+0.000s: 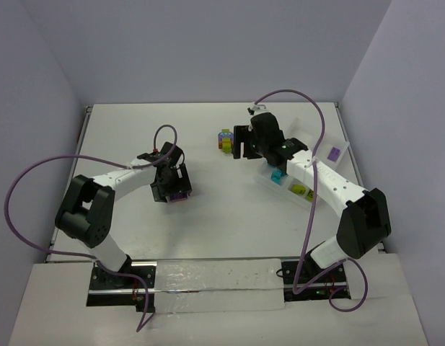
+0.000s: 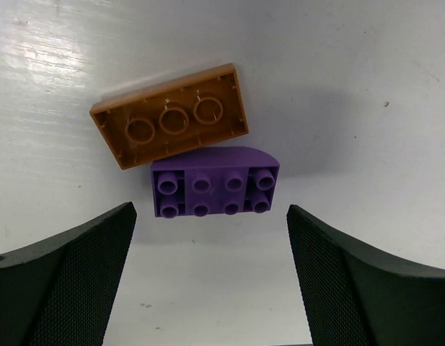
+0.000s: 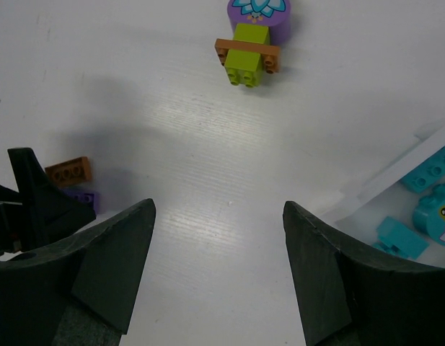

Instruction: Sort the legos into containers by color

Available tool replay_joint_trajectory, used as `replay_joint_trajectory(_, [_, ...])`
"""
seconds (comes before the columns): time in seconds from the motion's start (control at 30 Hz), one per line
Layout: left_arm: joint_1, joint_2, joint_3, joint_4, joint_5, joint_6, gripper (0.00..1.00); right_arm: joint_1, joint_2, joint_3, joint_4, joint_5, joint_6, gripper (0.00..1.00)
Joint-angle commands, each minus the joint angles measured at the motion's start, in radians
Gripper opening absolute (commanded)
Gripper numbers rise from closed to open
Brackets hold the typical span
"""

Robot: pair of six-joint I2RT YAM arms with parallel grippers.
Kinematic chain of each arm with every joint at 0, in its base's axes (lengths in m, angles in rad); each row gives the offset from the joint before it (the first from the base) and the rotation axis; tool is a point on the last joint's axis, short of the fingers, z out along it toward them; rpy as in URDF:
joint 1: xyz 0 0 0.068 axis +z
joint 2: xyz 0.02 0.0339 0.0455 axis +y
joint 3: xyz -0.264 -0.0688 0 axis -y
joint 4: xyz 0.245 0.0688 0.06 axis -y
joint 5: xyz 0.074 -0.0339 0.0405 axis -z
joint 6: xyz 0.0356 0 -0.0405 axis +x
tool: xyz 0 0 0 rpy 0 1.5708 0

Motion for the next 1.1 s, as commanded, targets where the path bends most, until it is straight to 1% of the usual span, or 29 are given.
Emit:
replay_joint_trajectory(0.0, [-0.022, 0.031, 0.044, 0.016, -0.022, 0.013, 0.91, -0.013, -0.028, 0.045, -0.009, 0.059, -0.041, 0.79])
replay_joint_trajectory(0.23, [-0.046, 0.072, 0.068, 0.015, -0.025, 0.001, 0.89, -0.023, -0.008, 0.066, -0.016, 0.058, -0.031, 0.79])
replay_joint_trajectory(0.33, [-0.056, 0.086, 0.082, 0.028, -0.029, 0.009, 0.86, -0.023, 0.000, 0.070, -0.012, 0.053, -0.031, 0.79])
replay_joint_trajectory(0.5, [-0.078, 0.127, 0.130, 0.047, -0.019, 0.032, 0.86, -0.036, 0.003, 0.083, -0.020, 0.066, -0.020, 0.79])
replay_joint_trajectory(0.6, [-0.098, 0.156, 0.170, 0.063, 0.009, 0.045, 0.88, -0.078, -0.022, 0.066, -0.024, 0.045, 0.012, 0.79])
replay_joint_trajectory(0.7, [-0.109, 0.177, 0.207, 0.065, 0.027, 0.053, 0.93, -0.138, -0.066, 0.033, -0.020, 0.009, 0.025, 0.79])
replay_joint_trajectory(0.73, [-0.110, 0.177, 0.208, 0.064, 0.028, 0.057, 0.94, -0.140, -0.070, 0.023, -0.020, 0.005, 0.022, 0.79])
replay_joint_trajectory(0.83, [-0.112, 0.131, 0.207, 0.053, 0.028, 0.073, 0.97, -0.149, -0.101, -0.012, -0.042, -0.015, -0.013, 0.79])
replay_joint_trajectory(0.9, [-0.111, 0.087, 0.208, 0.027, -0.005, 0.074, 0.98, -0.145, -0.112, -0.033, -0.042, -0.047, -0.034, 0.79])
replay_joint_trajectory(0.97, [-0.103, 0.004, 0.195, 0.012, -0.018, 0.074, 0.98, -0.137, -0.116, -0.066, -0.039, -0.094, -0.051, 0.79])
replay_joint_trajectory(1.07, [-0.067, -0.121, 0.177, -0.020, -0.011, 0.065, 0.98, -0.115, -0.088, -0.078, -0.063, -0.113, -0.072, 0.79])
